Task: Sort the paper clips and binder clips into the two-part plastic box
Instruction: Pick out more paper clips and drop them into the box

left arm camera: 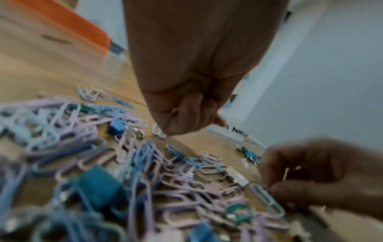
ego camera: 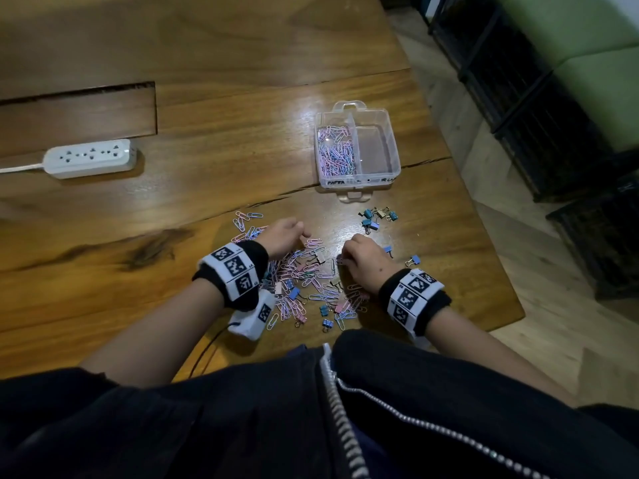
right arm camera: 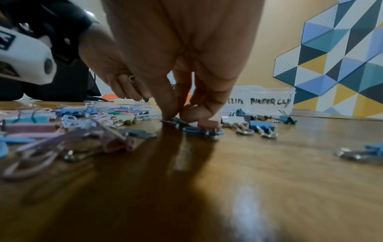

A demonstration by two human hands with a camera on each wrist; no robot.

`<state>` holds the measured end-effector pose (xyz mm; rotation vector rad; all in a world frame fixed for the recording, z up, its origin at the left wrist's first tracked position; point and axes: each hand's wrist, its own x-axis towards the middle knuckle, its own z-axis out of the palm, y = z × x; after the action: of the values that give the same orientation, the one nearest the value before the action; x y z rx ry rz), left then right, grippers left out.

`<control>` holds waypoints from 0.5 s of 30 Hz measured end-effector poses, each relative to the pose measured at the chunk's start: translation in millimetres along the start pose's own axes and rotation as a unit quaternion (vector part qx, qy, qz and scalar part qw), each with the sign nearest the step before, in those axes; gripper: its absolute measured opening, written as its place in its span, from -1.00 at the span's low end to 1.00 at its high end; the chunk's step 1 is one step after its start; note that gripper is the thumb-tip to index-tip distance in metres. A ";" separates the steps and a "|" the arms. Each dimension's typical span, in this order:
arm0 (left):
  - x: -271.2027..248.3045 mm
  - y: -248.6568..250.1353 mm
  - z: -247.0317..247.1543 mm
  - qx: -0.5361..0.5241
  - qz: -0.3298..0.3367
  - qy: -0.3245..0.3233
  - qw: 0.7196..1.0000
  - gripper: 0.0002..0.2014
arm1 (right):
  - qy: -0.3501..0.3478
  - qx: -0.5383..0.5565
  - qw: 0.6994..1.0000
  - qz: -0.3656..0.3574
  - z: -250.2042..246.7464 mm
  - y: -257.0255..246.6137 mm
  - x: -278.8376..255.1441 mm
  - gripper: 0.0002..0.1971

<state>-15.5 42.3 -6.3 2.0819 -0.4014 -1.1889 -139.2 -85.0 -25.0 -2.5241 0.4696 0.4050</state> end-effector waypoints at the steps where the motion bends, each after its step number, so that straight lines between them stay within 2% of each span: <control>1: 1.8 0.7 0.9 0.079 0.026 0.017 0.996 -0.73 | 0.007 -0.001 1.000 -0.004 -1.0 0.0 -1.1 -0.81; 4: 8.2 0.4 -0.7 0.281 0.077 0.034 0.956 -0.75 | 0.030 -0.003 1.000 0.000 -0.6 -3.9 -4.1 -0.76; 7: 13.1 -0.3 0.3 0.404 0.105 0.021 0.909 -0.59 | 0.030 -0.016 0.999 0.038 4.3 -12.4 -4.7 -0.59; 9: 13.2 0.3 4.3 0.443 0.127 0.031 0.887 -0.58 | 0.028 -0.007 0.998 0.058 6.6 -16.2 -2.6 -0.59; 12: 12.4 -1.9 9.7 0.471 0.157 0.036 0.867 -0.68 | 0.030 0.012 0.998 0.060 5.9 -15.8 0.0 -0.75; 15: 9.6 -4.7 15.5 0.499 0.179 0.030 0.848 -0.76 | 0.026 0.002 0.998 0.050 3.3 -11.2 0.0 -0.80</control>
<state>-23.9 33.8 -20.9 2.6717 -1.5680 -0.7151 -135.3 -74.2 -22.7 -2.5195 0.6177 0.3767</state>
